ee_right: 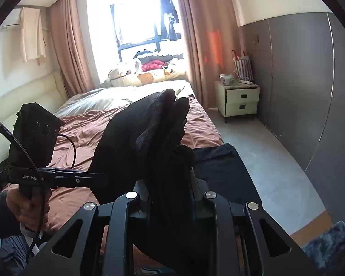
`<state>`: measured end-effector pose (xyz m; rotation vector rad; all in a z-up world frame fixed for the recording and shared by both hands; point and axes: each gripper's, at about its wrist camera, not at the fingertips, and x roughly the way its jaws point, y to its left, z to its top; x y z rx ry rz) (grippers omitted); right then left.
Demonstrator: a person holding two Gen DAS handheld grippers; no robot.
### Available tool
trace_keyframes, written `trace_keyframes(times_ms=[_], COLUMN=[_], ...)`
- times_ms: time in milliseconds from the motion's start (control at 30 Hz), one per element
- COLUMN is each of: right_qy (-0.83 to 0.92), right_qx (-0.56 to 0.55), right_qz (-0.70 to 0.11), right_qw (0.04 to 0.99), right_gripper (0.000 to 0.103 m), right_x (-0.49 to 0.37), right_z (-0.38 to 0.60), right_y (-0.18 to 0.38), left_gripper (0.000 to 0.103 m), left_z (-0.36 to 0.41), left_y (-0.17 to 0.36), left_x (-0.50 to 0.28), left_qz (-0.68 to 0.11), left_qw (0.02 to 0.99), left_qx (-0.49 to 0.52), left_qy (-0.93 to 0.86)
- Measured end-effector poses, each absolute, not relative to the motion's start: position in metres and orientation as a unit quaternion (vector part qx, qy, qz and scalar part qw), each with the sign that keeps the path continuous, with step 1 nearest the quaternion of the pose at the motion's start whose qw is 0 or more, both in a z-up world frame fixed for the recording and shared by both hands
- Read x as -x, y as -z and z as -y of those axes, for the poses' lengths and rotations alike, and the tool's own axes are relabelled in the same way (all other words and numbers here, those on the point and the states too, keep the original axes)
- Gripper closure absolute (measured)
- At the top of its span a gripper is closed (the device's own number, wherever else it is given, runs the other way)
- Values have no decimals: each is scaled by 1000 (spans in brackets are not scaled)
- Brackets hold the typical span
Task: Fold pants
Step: 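Carry the black pants bundle with both grippers toward the bed corner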
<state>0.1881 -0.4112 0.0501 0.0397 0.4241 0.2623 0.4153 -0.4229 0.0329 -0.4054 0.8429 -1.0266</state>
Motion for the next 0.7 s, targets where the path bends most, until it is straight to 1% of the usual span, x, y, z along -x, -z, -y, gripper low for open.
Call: trace_keyframes(times_ms=[367, 700], right_qy=[-112, -98], right_qx=[-34, -27], right_qz=[-242, -272], right_qw=[963, 957], right_gripper=[83, 83], right_x=[-220, -254], right_z=[396, 408], right_y=[-29, -38], left_gripper=[95, 95], left_z=[441, 451], left_y=[20, 45], left_x=[-478, -528], left_qz=[-417, -422], left_qw=[751, 749], left_qx=[217, 229], left_qy=[464, 457])
